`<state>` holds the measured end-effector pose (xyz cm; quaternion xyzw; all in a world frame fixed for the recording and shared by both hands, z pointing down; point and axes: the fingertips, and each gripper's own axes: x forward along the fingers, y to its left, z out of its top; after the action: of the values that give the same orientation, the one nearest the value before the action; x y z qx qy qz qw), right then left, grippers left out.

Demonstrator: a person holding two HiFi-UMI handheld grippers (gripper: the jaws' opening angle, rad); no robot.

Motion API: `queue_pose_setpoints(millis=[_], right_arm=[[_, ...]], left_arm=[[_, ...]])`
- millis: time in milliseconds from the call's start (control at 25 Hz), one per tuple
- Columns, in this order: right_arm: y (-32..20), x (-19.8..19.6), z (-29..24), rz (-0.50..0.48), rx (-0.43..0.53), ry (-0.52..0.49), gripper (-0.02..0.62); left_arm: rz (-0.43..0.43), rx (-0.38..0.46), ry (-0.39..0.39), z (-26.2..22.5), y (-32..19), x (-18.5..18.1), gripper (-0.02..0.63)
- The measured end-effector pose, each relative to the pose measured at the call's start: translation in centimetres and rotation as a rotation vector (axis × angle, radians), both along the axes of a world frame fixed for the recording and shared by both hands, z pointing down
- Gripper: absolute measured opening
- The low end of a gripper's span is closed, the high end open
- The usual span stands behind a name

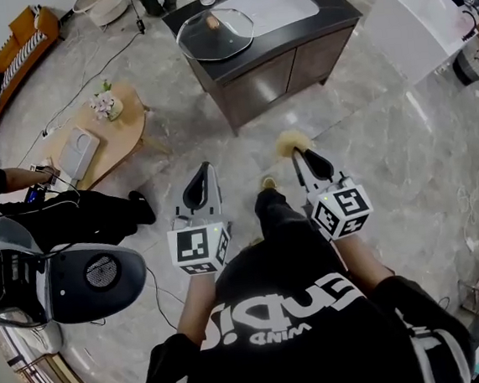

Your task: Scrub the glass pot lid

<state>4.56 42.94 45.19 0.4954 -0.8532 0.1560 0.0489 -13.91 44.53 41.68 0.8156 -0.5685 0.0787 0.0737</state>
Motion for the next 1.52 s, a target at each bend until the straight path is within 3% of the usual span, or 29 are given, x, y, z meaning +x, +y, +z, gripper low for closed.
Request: queue_pose_setpoints(millis=[680,1160,1520], right_arm=[[-16.7,1.1,-1.9,-0.08,0.001,-0.016,0.037],[-23.4,1.1,-1.0,-0.126,-0.022,-0.038,0.037],[-29.4,0.4,-0.5,-0.107,-0.019,-0.03,0.037]], left_arm=[[-0.058,-0.004,-0.008,-1.2,-15.9,1.7,0.014],[-0.107,-0.005,-0.012,-0.9,-21.6,2.1,0.014],[-0.095,-0.005,-0.006,-0.2,-27.7,0.9,0.014]])
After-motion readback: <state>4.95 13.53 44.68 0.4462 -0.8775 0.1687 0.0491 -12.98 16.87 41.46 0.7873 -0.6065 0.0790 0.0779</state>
